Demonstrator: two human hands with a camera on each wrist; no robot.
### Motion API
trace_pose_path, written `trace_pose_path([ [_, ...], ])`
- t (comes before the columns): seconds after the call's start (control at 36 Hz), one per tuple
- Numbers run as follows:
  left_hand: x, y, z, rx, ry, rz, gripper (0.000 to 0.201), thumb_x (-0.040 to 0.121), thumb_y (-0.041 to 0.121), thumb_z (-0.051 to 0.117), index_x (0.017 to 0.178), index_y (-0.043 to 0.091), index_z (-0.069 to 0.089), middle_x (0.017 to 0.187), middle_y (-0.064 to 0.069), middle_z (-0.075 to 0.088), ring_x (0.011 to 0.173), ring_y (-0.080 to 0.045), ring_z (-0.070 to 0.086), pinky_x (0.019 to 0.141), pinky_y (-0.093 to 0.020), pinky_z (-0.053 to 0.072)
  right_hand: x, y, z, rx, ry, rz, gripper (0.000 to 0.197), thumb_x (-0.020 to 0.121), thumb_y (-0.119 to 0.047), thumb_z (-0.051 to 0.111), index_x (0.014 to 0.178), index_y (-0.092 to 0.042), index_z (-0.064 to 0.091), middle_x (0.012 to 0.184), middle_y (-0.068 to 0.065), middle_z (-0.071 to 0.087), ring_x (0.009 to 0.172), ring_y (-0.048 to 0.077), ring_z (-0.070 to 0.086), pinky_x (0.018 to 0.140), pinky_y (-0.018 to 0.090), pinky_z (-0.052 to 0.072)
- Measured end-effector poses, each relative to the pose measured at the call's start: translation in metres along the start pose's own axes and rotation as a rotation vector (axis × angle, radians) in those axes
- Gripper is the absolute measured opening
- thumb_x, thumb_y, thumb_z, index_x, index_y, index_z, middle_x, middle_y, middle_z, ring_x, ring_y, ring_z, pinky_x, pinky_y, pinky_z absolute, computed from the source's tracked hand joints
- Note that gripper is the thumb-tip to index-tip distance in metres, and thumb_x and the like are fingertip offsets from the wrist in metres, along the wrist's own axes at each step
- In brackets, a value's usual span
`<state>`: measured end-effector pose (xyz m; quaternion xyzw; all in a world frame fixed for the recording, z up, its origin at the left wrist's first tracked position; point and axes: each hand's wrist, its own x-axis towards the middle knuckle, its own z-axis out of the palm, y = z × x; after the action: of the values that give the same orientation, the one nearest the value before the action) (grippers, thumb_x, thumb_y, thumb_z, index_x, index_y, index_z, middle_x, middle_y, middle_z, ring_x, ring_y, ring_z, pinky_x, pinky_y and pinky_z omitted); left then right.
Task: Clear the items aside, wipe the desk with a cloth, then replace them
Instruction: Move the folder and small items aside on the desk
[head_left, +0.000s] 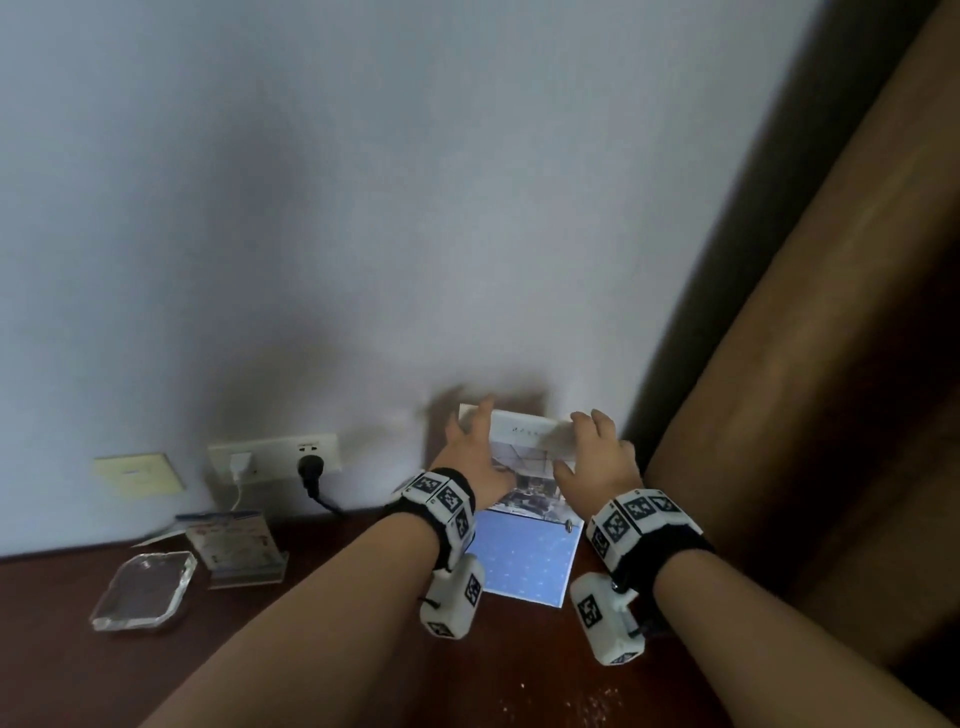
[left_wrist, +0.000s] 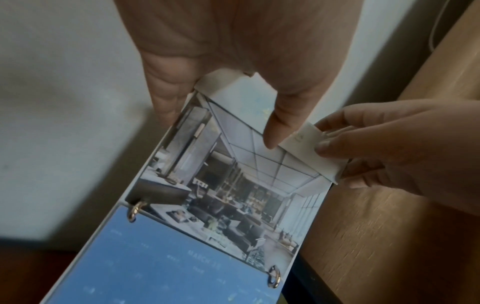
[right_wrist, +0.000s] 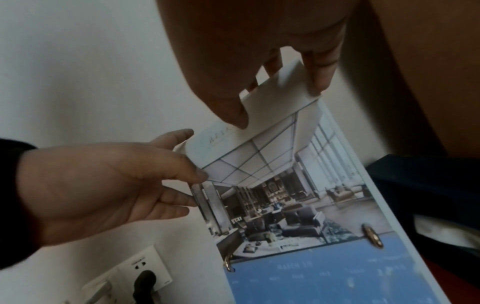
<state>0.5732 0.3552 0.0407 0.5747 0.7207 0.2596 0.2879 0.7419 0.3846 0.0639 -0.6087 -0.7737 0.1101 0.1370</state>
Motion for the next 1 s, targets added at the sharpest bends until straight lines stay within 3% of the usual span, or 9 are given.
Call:
trace_pose_path([
  [0.08, 0.007, 0.012, 0.009, -0.025, -0.013, 0.010, 0.113, 0.083, 0.015, 0.075, 0.154, 0.044, -0.008, 0.160, -0.014, -0.027, 0.141, -0.034, 0.035, 0.088, -0.022, 0.043, -0.002, 0.015, -0.003, 0.039, 0.031, -0.010, 0.062, 0.087, -0.028, 0.058, 0.142, -0.019, 0.031, 0.145, 0.005, 0.032, 0.122, 0.033, 0.041, 0.103, 0.042, 0.039],
  [0.19, 0.018, 0.024, 0.019, -0.036, -0.032, 0.001, 0.122, 0.079, 0.019, 0.080, 0.154, 0.041, -0.013, 0.157, -0.016, -0.035, 0.151, -0.035, 0.011, 0.113, -0.032, 0.031, -0.006, 0.030, -0.007, 0.039, 0.042, -0.041, 0.059, 0.088, -0.024, 0.056, 0.142, -0.015, 0.033, 0.139, 0.007, 0.038, 0.118, 0.029, 0.044, 0.103, 0.039, 0.040],
  [0.31, 0.025, 0.032, 0.031, -0.016, -0.045, 0.008, 0.134, 0.074, 0.024, 0.085, 0.151, 0.042, -0.023, 0.155, -0.017, -0.039, 0.152, -0.035, 0.005, 0.117, -0.038, 0.027, -0.012, 0.050, -0.010, 0.058, 0.041, -0.126, 0.054, 0.088, -0.018, 0.053, 0.140, -0.016, 0.038, 0.130, 0.004, 0.046, 0.114, 0.023, 0.048, 0.097, 0.032, 0.041],
  [0.44, 0.022, 0.042, 0.051, -0.029, -0.045, 0.016, 0.144, 0.071, 0.033, 0.088, 0.140, 0.046, -0.038, 0.156, -0.019, -0.036, 0.152, -0.033, 0.006, 0.118, -0.041, 0.025, -0.013, 0.071, -0.023, 0.086, 0.027, -0.240, 0.052, 0.085, -0.006, 0.052, 0.135, -0.021, 0.048, 0.127, -0.001, 0.054, 0.110, 0.018, 0.056, 0.090, 0.026, 0.043],
  [0.58, 0.012, 0.051, 0.082, -0.044, 0.008, 0.041, 0.148, 0.071, 0.029, 0.088, 0.128, 0.048, -0.047, 0.158, -0.013, -0.034, 0.152, -0.031, 0.004, 0.120, -0.044, 0.025, -0.001, 0.090, -0.035, 0.132, -0.039, -0.204, 0.050, 0.081, 0.004, 0.049, 0.125, -0.018, 0.061, 0.121, 0.002, 0.065, 0.111, 0.021, 0.058, 0.086, 0.016, 0.036],
  [0.72, 0.003, 0.066, 0.110, 0.004, 0.134, 0.015, 0.145, 0.071, 0.040, 0.086, 0.142, 0.036, -0.041, 0.155, -0.011, -0.040, 0.151, -0.039, 0.002, 0.114, -0.048, 0.034, 0.009, 0.102, -0.018, 0.140, -0.217, -0.138, 0.045, 0.083, -0.008, 0.060, 0.127, -0.019, 0.058, 0.116, 0.007, 0.066, 0.108, 0.024, 0.061, 0.089, 0.027, 0.047],
  [0.81, 0.003, 0.070, 0.120, 0.004, 0.208, -0.005, 0.146, 0.071, 0.040, 0.083, 0.132, 0.042, -0.049, 0.154, -0.009, -0.042, 0.148, -0.040, 0.013, 0.106, -0.052, 0.045, 0.012, 0.100, -0.007, 0.155, -0.213, -0.091, 0.045, 0.085, -0.011, 0.059, 0.129, -0.021, 0.056, 0.113, 0.009, 0.067, 0.105, 0.028, 0.061, 0.088, 0.034, 0.050],
  [0.89, 0.004, 0.071, 0.125, -0.055, 0.230, 0.003, 0.143, 0.073, 0.034, 0.080, 0.125, 0.048, -0.053, 0.153, -0.008, -0.044, 0.144, -0.039, 0.026, 0.101, -0.050, 0.049, 0.012, 0.100, 0.000, 0.234, -0.163, -0.095, 0.044, 0.088, -0.012, 0.056, 0.130, -0.025, 0.056, 0.111, 0.008, 0.068, 0.101, 0.026, 0.063, 0.084, 0.031, 0.051],
  [1.0, 0.006, 0.067, 0.126, -0.105, 0.197, 0.048, 0.147, 0.073, 0.030, 0.084, 0.120, 0.054, -0.053, 0.154, -0.007, -0.042, 0.145, -0.035, 0.027, 0.108, -0.043, 0.045, 0.015, 0.107, 0.003, 0.095, -0.129, -0.176, 0.047, 0.089, -0.019, 0.049, 0.134, -0.033, 0.049, 0.105, 0.005, 0.069, 0.093, 0.025, 0.064, 0.077, 0.028, 0.049],
])
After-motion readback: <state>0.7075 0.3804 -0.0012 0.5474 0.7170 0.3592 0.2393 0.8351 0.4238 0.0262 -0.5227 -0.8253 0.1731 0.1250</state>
